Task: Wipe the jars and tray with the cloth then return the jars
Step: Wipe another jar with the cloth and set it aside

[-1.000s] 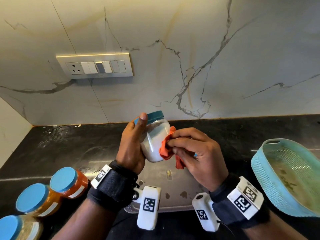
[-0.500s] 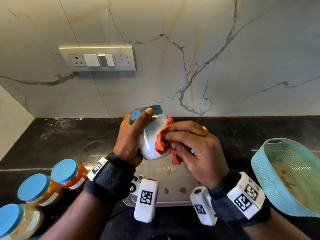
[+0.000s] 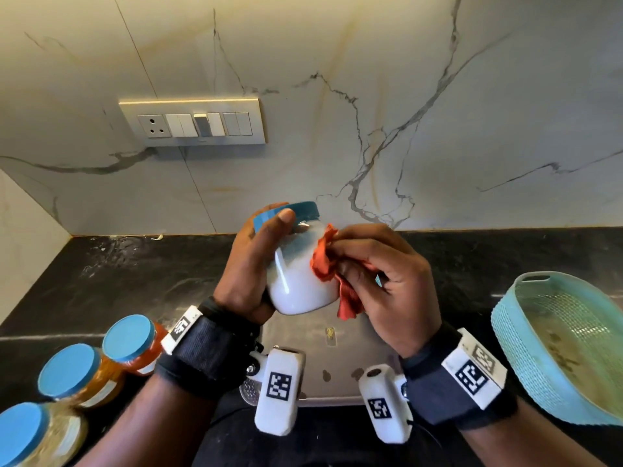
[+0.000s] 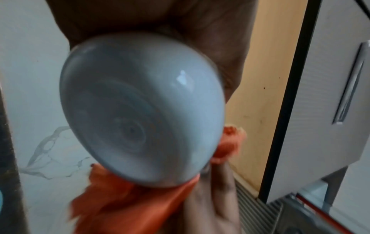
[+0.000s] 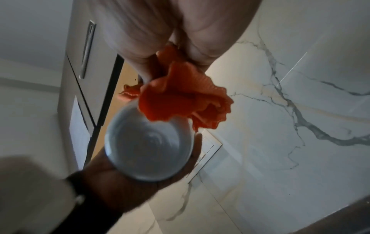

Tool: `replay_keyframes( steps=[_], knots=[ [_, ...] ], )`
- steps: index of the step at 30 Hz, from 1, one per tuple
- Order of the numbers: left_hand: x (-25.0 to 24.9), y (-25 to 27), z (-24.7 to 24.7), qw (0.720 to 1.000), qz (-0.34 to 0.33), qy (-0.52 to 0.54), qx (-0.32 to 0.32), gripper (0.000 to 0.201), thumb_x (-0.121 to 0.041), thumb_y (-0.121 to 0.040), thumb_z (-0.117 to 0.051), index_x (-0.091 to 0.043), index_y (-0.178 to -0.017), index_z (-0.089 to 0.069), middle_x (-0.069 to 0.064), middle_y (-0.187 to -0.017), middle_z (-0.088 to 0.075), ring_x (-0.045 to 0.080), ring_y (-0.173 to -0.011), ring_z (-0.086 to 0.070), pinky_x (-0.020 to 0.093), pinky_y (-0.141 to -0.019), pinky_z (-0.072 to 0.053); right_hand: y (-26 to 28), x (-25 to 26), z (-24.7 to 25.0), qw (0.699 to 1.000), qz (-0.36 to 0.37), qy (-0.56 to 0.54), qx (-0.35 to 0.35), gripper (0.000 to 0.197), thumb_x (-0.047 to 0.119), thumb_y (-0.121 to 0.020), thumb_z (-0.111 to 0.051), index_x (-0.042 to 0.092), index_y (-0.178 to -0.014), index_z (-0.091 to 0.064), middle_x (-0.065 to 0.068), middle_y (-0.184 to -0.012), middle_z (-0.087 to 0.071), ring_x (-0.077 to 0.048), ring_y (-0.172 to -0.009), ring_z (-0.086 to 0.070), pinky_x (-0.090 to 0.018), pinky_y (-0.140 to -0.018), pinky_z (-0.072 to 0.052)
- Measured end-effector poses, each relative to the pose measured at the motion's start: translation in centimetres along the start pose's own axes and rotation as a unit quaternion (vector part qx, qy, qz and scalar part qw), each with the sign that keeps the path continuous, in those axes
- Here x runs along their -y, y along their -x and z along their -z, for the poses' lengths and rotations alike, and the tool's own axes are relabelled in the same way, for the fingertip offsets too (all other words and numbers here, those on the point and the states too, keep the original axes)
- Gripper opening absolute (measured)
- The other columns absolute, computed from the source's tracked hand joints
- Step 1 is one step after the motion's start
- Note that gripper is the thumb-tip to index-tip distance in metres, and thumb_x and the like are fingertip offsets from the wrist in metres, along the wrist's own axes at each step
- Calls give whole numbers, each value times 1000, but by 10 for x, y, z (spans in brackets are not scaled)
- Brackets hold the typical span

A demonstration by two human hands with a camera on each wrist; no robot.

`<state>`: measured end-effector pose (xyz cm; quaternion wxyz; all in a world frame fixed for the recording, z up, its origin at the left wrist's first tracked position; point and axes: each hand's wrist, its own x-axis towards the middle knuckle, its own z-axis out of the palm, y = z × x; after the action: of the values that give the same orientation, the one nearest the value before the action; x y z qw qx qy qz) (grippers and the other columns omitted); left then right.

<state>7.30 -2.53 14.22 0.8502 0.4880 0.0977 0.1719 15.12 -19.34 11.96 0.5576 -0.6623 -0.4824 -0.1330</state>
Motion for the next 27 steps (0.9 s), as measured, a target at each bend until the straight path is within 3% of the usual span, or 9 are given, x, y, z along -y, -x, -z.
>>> replay_keyframes(
  steps=[2, 5, 6, 10, 17, 20, 22, 24, 27],
  knots=[
    [-3, -1, 5, 1000, 2, 16, 10, 84, -50, -72, -85, 3, -129, -53, 32, -120, -50, 48, -107, -55, 59, -97, -45, 12, 3, 2, 999, 26, 8, 20, 21, -8, -86, -73, 6, -101, -78, -5, -110, -71, -17, -105, -69, -32, -89, -56],
    [-4, -2, 12, 1000, -7, 24, 7, 79, -50, -74, -84, 1, -127, -58, 30, -116, -55, 59, -108, -55, 73, -102, -41, 23, 1, 4, 998, 48, 10, 36, 18, -8, -84, -75, 4, -97, -80, -7, -111, -71, -17, -105, -70, -35, -85, -58],
    [-4, -2, 13, 1000, -9, 21, 3, 77, -51, -72, -84, -1, -126, -61, 29, -116, -57, 58, -109, -56, 73, -102, -42, 21, 0, 3, 998, 50, 8, 34, 18, -8, -84, -75, 4, -96, -80, -7, -111, -71, -17, -105, -70, -35, -85, -58],
    [-6, 0, 6, 1000, 2, 3, 12, 79, -53, -62, -90, -5, -120, -68, 22, -111, -68, 35, -100, -67, 46, -91, -56, -5, -3, 1, 1000, 19, -24, 4, 24, -9, -83, -72, 8, -99, -78, -5, -107, -72, -14, -102, -70, -24, -90, -53],
    [1, -2, 7, 999, 1, 31, 7, 107, -49, -57, -94, -1, -141, -49, 19, -123, -69, 32, -108, -68, 45, -95, -57, -15, -11, -3, 993, -74, -89, -14, 21, -2, -86, -74, 7, -104, -75, -6, -107, -72, -19, -104, -68, -27, -92, -52],
    [-1, 1, 13, 998, 10, 54, 23, 82, -51, -60, -90, -4, -124, -68, 16, -107, -73, 29, -96, -72, 42, -84, -60, 6, -6, 4, 992, -69, -102, 38, 28, 3, -87, -74, 9, -114, -73, -4, -120, -70, -20, -116, -65, -34, -99, -53],
    [-4, 1, 13, 998, 5, 61, 27, 71, -52, -62, -87, -9, -116, -73, 14, -105, -75, 27, -95, -73, 40, -82, -60, 16, -2, 6, 991, -50, -102, 72, 46, 14, -84, -78, 5, -127, -65, -6, -133, -64, -24, -128, -59, -40, -105, -50],
    [-5, -1, 8, 997, -1, 69, 25, 75, -53, -63, -87, -9, -121, -70, 14, -109, -74, 27, -98, -72, 41, -83, -59, 20, -1, 4, 993, -31, -85, 78, 63, 16, -79, -83, 2, -135, -58, -8, -141, -58, -27, -134, -54, -44, -107, -49],
    [-5, -4, -3, 997, 8, 67, 37, 78, -57, -67, -84, -9, -126, -66, 14, -115, -72, 28, -104, -71, 45, -86, -58, 16, -3, 3, 1000, -8, -17, 23, 55, 8, -83, -80, -2, -132, -60, -13, -136, -59, -27, -128, -58, -41, -101, -54]
  ],
)
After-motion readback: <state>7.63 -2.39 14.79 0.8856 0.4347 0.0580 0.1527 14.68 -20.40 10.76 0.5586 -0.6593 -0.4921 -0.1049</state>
